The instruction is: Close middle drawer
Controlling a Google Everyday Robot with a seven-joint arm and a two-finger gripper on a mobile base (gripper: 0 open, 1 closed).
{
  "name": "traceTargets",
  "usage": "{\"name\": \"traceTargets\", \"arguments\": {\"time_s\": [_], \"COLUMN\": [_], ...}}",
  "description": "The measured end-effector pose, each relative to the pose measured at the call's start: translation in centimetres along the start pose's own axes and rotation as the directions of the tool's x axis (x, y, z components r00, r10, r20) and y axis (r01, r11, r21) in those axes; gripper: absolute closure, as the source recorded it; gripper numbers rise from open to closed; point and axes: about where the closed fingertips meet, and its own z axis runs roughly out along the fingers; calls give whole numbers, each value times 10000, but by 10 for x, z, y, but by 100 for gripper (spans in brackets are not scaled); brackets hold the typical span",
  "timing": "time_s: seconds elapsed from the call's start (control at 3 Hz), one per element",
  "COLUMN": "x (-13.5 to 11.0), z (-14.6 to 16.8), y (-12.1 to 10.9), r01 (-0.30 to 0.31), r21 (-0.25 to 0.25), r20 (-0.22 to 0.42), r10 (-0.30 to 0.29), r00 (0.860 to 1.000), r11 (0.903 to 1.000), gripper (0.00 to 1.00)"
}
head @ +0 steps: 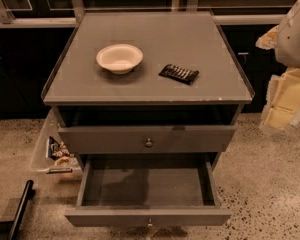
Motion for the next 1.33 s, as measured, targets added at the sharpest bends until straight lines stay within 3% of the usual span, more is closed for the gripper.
{"name": "traceTargets", "arguments": {"time_s": [0.67,1.33], "x": [4,43], "z": [10,88], "y": [5,39], "r01": [-63,-221], "r21": [-38,-741], "r20": [-75,244], "r10": [62,240], "r00": [10000,9994], "r11": [10000,9970], "gripper": [0,0]}}
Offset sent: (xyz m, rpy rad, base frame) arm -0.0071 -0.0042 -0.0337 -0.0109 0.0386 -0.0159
